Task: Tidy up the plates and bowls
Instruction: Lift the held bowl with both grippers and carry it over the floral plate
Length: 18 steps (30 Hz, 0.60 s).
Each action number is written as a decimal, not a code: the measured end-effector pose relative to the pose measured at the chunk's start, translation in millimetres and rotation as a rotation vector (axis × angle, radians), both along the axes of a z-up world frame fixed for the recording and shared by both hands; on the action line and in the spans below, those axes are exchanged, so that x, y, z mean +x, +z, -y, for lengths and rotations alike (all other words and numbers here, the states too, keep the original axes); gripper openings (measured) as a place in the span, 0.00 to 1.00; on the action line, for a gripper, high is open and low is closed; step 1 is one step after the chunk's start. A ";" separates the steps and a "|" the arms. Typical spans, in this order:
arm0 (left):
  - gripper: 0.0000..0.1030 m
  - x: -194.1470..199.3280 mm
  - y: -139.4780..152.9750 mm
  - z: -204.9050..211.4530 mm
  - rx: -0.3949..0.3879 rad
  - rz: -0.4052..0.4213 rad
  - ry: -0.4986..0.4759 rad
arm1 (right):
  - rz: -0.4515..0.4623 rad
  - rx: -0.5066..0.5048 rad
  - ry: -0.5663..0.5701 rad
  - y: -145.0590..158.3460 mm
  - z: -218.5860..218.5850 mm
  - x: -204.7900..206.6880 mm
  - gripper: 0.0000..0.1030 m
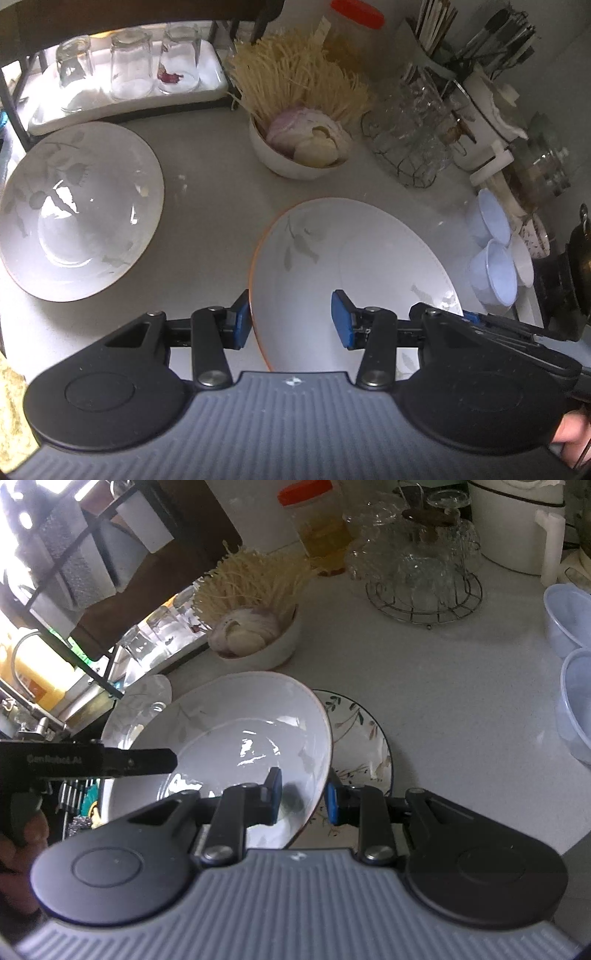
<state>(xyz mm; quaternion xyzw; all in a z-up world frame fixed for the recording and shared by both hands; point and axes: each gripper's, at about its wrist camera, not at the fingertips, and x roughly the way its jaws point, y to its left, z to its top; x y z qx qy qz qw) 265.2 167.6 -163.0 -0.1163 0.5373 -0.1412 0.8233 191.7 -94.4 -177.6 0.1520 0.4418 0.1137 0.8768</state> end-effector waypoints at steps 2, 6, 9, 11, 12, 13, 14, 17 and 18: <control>0.49 4.3 -4.5 3.5 0.013 -0.011 -0.002 | 0.002 -0.006 0.003 -2.4 1.1 2.6 0.27; 0.49 10.6 -14.9 7.4 0.012 -0.037 0.012 | 0.003 -0.029 0.016 -8.1 2.7 7.0 0.27; 0.49 11.3 -20.0 8.4 0.003 -0.056 0.014 | -0.014 -0.044 0.031 -15.8 4.8 9.6 0.27; 0.49 11.2 -23.2 10.1 0.014 -0.068 0.005 | -0.029 -0.032 0.037 -20.8 6.9 10.6 0.27; 0.49 10.9 -24.8 10.7 0.018 -0.074 0.000 | -0.036 -0.032 0.037 -22.4 6.9 11.4 0.27; 0.49 10.7 -26.3 11.2 0.021 -0.078 -0.004 | -0.037 -0.036 0.039 -23.5 6.3 11.4 0.27; 0.49 10.4 -27.6 11.5 0.025 -0.081 -0.008 | -0.036 -0.042 0.040 -24.5 5.0 11.4 0.27; 0.49 10.8 -32.2 10.3 0.022 -0.094 -0.010 | -0.044 -0.047 0.036 -27.4 3.3 13.6 0.27; 0.49 11.2 -34.0 9.4 0.018 -0.100 -0.008 | -0.047 -0.050 0.033 -28.4 2.5 14.4 0.27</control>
